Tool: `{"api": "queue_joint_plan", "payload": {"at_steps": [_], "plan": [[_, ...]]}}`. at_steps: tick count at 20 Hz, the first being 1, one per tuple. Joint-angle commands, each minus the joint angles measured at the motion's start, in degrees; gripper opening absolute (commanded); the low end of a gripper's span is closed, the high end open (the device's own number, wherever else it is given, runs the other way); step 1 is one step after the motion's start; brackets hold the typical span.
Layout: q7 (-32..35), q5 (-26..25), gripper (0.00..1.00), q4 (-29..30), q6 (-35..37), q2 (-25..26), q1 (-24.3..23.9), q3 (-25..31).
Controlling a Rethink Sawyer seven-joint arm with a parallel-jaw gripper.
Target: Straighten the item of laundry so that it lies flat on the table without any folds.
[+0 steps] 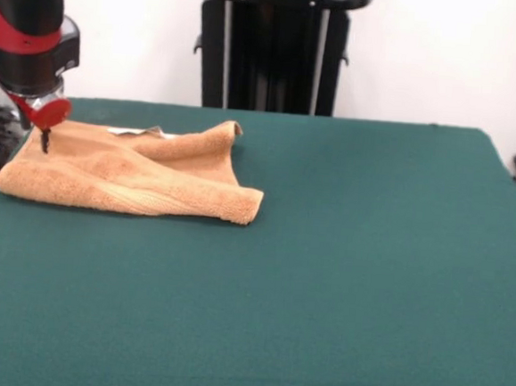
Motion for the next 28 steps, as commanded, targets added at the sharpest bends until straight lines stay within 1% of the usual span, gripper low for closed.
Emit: {"api": "queue_joint_plan", "payload": {"at_steps": [1, 6, 11, 21, 28], "plan": [[-7.8, 1.4, 1.0, 4.8, 3.4, 0.4, 2.5, 7.5], [-7.8, 2.6, 1.0, 3.7, 8.5, -1.7, 3.9, 7.3], [-8.0, 3.6, 1.0, 1.9, 12.7, -2.3, 4.7, 7.4], [-6.6, 4.6, 1.0, 0.7, 16.8, -3.3, 5.7, 7.7], [-5.6, 4.8, 1.0, -0.2, 16.8, -2.9, 6.6, 7.3]]}}
